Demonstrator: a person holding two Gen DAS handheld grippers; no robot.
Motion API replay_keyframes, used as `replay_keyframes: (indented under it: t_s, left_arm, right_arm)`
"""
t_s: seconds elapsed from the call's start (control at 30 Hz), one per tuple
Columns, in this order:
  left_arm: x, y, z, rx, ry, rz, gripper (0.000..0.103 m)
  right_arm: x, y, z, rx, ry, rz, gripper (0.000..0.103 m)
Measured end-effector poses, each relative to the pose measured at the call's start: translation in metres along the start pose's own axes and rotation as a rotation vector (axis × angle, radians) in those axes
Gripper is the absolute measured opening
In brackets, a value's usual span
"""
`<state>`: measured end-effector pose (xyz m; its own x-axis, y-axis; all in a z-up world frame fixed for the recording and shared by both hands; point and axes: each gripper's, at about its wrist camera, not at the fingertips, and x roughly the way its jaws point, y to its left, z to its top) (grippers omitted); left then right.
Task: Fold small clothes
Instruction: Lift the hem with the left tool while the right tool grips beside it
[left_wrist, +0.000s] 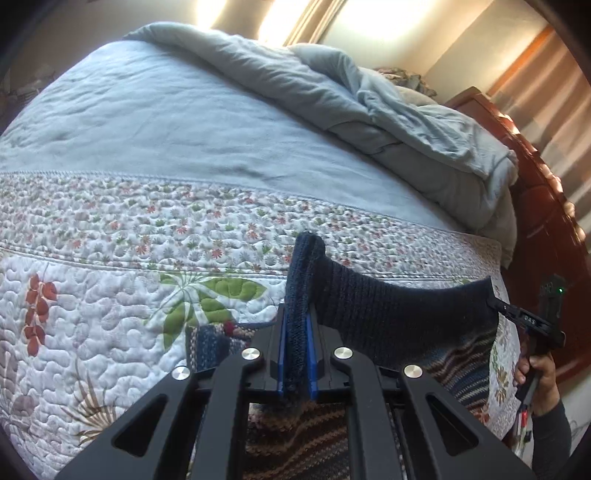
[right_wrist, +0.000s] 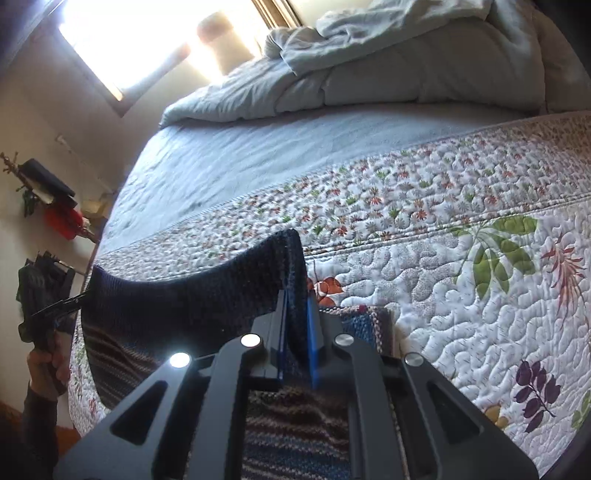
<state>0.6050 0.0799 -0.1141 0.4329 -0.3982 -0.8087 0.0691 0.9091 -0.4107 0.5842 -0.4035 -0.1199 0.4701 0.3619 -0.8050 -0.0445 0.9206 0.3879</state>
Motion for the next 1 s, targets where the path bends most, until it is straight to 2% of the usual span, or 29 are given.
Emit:
replay_keyframes:
  t_s: [0.1,0.23,0.37,0.57,0.87,0.93,1.0]
  left_arm:
    - [0.039,0.012,-0.007,-0.036,0.053,0.046,0.009]
    - [0.076,0.031,-0.019,-0.081,0.118,0.106,0.009]
    - [0.075,0.036,-0.019,-0.104,0.107,0.092,0.009]
    - [0.06,0.034,0.0,-0.1,0.061,0.071,0.009]
    - [0.104,0.057,-0.012,-0.139,0.132,0.1,0.009]
    - [0.109,0.061,-0.015,-0.149,0.142,0.096,0.009]
    - [0.112,0.064,-0.017,-0.171,0.163,0.076,0.011]
  right_arm:
    - [0.034,-0.005,-0.002,0.015,0.048,-0.047,0.008]
    - [0.059,-0.011,-0.007,0.033,0.077,-0.085,0.008]
    - [0.06,-0.013,-0.006,0.04,0.059,-0.089,0.008]
    - [0.062,-0.013,0.006,0.052,0.019,-0.085,0.008]
    - [0.09,-0.027,0.003,0.093,0.054,-0.116,0.008]
    - [0.095,-0.031,0.0,0.112,0.062,-0.108,0.008]
    - [0.103,-0.036,-0.005,0.138,0.106,-0.082,0.01]
